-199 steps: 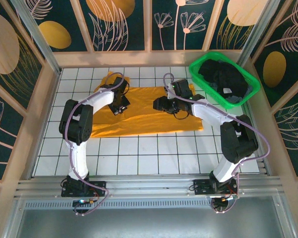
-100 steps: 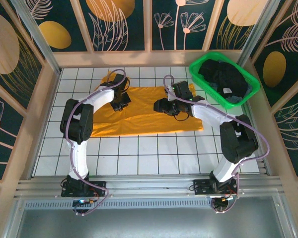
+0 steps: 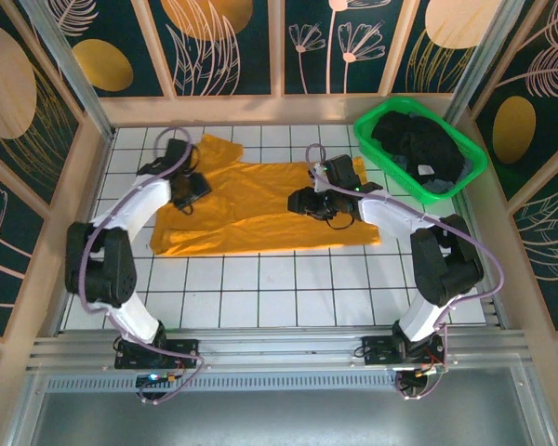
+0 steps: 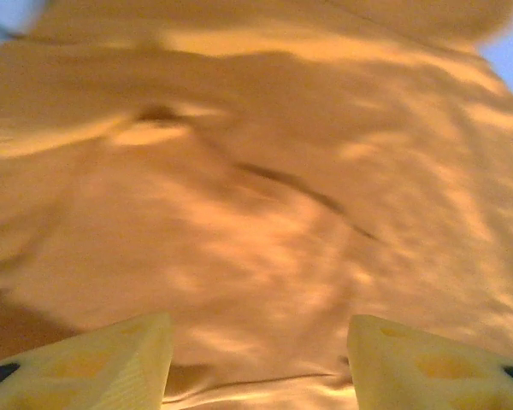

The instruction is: Fold and stack the t-shirts

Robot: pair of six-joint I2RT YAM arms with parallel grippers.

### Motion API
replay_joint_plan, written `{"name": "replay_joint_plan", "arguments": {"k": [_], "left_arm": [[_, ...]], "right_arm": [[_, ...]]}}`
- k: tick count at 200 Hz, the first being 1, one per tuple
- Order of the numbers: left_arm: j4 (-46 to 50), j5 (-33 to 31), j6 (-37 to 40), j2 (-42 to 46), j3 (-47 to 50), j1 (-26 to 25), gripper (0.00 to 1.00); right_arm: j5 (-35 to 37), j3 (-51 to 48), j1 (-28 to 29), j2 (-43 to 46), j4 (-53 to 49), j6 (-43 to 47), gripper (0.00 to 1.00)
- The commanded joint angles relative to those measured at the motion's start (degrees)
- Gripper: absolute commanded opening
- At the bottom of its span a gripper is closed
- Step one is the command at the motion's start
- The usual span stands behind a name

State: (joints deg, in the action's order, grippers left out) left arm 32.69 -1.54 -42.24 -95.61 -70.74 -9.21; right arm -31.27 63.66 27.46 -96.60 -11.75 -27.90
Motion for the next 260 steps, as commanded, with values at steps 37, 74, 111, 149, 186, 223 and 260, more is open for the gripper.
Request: {"name": "replay_joint_plan", "arguments": {"k": [37,74,111,149,186,223,260], "left_arm": [[0.24,1.54,3.42,0.77,11.19,9.70,0.44],[0.58,-0.09,4.39,-1.93,11.66,10.09,0.34],[-0.17,-0.25,4.16,-2.25,11.22,10.09,0.12],[0.60,-0.83,4.44,-3.57,9.04,10.09,0.00],[4.12,-2.76,6.25,-4.85,4.16,10.00,0.00],[7.24,-4.37,7.95,-6.86,2.06,10.00,0.03],[11.15,-11.07,6.58,-6.40,0.26,9.70,0.46]], "right_arm": [[-2.22,0.89,-0.07,-1.99,0.54,1.99,0.50],[-2.00,1.06,-0.04,-1.87,0.06,2.05,0.50],[-1.61,0.15,-0.12,-1.46,-0.11,2.06,0.50],[-1.17,0.52,-0.09,-1.71,-0.12,1.97,0.49],[-1.34,0.77,-0.06,-2.07,0.15,1.71,0.49],[-1.26,0.61,-0.12,-2.51,0.23,1.80,0.49],[1.56,-0.56,-1.43,-2.00,0.19,0.14,0.49]]}}
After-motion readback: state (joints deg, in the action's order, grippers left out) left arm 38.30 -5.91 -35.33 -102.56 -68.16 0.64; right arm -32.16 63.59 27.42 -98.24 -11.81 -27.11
